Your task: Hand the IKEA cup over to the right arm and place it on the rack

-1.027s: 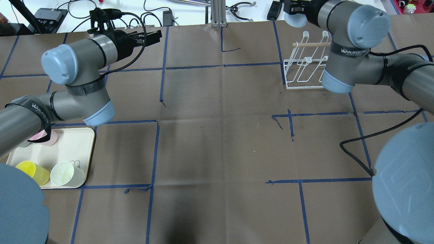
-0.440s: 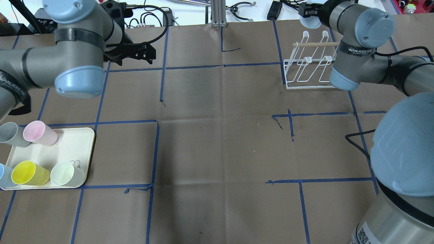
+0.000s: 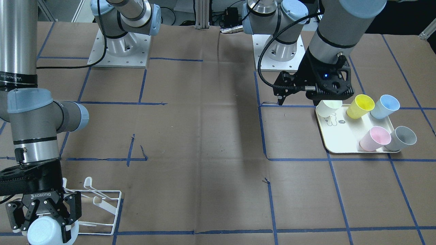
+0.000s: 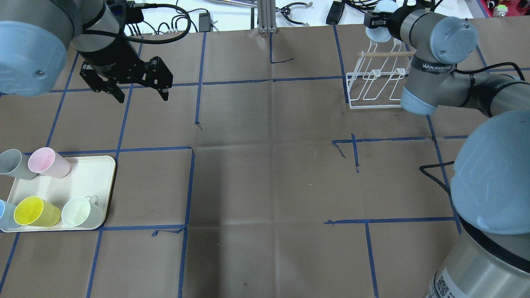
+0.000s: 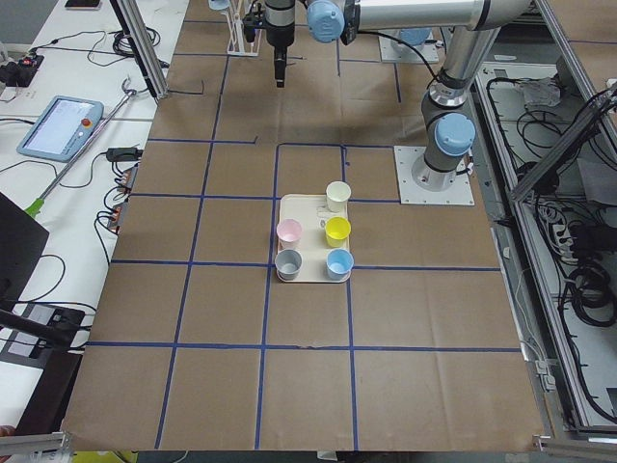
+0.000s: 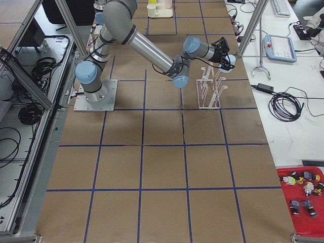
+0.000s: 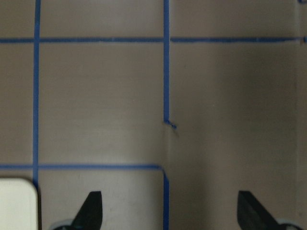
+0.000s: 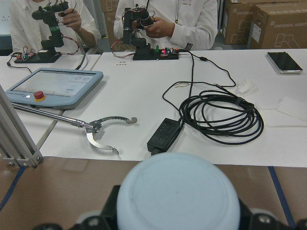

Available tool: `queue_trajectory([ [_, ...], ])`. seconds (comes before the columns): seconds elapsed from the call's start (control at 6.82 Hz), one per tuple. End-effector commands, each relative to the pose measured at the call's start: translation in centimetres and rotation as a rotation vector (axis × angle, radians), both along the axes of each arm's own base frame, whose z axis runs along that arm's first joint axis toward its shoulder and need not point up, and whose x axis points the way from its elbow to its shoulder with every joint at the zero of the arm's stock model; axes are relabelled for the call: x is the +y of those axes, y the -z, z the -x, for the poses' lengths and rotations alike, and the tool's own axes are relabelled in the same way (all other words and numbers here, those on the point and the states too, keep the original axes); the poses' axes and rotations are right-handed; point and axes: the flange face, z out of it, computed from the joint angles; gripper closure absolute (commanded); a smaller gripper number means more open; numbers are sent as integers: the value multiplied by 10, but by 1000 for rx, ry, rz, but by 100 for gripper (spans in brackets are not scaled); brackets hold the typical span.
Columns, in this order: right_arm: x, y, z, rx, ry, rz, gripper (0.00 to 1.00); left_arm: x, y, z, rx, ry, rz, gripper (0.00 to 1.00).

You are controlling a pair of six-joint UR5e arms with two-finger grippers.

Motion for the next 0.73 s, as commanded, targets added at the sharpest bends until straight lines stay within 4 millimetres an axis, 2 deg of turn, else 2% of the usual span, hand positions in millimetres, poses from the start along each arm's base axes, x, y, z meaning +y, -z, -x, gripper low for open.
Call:
queue_trajectory([
  [0.0, 4, 14, -2, -5, -1, -31, 94, 19, -8, 4, 46, 5, -25, 0],
  [0.15, 3, 24, -4, -8, -2, -46, 92, 27, -14, 0, 33, 7, -22, 0],
  [0.29, 3, 27, -6, -11, -4, -55, 86, 30, -11, -28, 24, -17, -33, 0],
  [0.44, 2, 25, -6, -9, -9, -50, 45, 37, 5, -83, 36, -25, -62, 0],
  [0.59, 2, 23, -7, -16, -5, -48, 1, 56, 23, -131, 55, -35, -90, 0],
])
